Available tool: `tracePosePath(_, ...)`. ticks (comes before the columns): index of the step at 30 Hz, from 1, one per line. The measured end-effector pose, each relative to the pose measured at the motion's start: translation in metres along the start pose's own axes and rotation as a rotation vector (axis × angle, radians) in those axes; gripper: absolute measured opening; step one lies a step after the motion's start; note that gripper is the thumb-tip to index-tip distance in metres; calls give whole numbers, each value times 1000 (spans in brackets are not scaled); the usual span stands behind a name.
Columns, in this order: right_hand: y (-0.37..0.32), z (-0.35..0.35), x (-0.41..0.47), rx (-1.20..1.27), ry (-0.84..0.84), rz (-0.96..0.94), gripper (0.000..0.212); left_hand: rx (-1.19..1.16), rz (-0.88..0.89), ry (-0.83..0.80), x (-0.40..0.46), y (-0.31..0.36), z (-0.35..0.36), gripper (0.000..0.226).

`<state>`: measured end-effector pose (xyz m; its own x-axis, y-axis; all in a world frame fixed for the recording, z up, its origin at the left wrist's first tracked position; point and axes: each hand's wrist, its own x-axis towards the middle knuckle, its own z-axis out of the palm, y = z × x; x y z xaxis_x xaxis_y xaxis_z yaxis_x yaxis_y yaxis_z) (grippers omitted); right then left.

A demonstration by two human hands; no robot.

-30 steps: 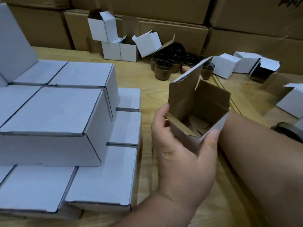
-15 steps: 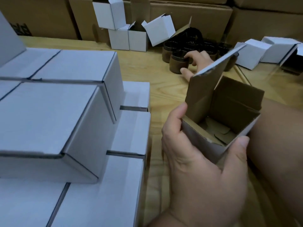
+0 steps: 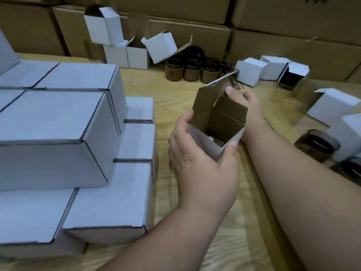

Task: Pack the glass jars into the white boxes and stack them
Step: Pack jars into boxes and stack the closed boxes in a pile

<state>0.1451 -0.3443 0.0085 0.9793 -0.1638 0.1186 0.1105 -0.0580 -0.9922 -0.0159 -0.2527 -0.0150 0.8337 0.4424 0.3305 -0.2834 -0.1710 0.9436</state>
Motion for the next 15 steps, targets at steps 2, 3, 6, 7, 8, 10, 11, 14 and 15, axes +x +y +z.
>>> tracePosePath(2, 1, -11, -17, 151, 65, 38, 23, 31, -9, 4, 0, -1, 0, 89)
tracePosePath(3, 1, -16, -27, 191, 93, 47, 21, 46, -5, 3, 1, -1, 0, 88)
tracePosePath(6, 1, -29, -55, 390, 129, 58, 21, 89, -9, -10, 2, 2, -1, 88)
tracePosePath(7, 0, -31, -65, 422, 152, 50, 24, 94, -9, -11, 2, 1, -1, 88)
tracePosePath(8, -2, -34, -74, 431, 166, 11, 26, 94, -7, -10, 2, 0, -1, 88)
tracePosePath(10, -7, -36, -86, 325, 208, -115, 25, 112, 1, -13, 3, -1, -1, 88)
tracePosePath(11, -11, -36, -90, 259, 233, -190, 24, 118, 5, -18, 2, -1, -1, 88)
tracePosePath(14, -23, -32, -98, 82, 358, -474, 20, 123, 18, -12, 3, -4, 0, 90)
tracePosePath(15, -25, -31, -101, 51, 365, -581, 16, 126, 17, -10, 3, -4, 0, 91)
